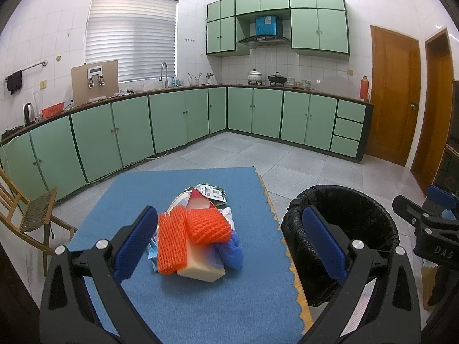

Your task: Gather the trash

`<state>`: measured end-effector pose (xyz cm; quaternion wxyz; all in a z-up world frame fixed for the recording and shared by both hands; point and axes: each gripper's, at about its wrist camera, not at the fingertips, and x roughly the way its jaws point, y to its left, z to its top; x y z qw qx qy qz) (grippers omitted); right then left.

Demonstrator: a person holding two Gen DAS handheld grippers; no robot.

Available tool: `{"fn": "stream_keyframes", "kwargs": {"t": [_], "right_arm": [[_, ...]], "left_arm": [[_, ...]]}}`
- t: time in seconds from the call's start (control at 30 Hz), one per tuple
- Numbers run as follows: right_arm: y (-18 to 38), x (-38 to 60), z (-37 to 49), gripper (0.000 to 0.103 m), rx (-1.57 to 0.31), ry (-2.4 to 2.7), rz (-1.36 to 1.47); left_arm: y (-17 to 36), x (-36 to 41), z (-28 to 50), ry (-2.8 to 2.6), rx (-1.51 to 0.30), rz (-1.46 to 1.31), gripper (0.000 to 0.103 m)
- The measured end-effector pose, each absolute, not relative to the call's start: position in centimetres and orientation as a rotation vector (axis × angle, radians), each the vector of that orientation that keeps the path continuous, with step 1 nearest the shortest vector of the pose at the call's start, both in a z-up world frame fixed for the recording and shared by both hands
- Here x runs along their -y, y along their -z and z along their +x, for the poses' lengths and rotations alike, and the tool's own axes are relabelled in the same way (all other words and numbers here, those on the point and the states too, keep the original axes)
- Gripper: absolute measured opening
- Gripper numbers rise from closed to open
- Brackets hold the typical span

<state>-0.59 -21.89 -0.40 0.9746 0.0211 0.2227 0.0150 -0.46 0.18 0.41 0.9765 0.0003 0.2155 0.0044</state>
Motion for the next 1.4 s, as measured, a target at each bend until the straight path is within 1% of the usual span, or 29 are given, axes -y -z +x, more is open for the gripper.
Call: {"fn": "stream_keyframes", "kwargs": {"t": [1.4], "right_arm": [[0.35, 21.87, -0.46, 0.097, -0.449, -0.031, 0.043]], "left_arm": [[-0.14, -0.13, -0.33, -0.011, -0.436, 0.003, 0.098]]}}
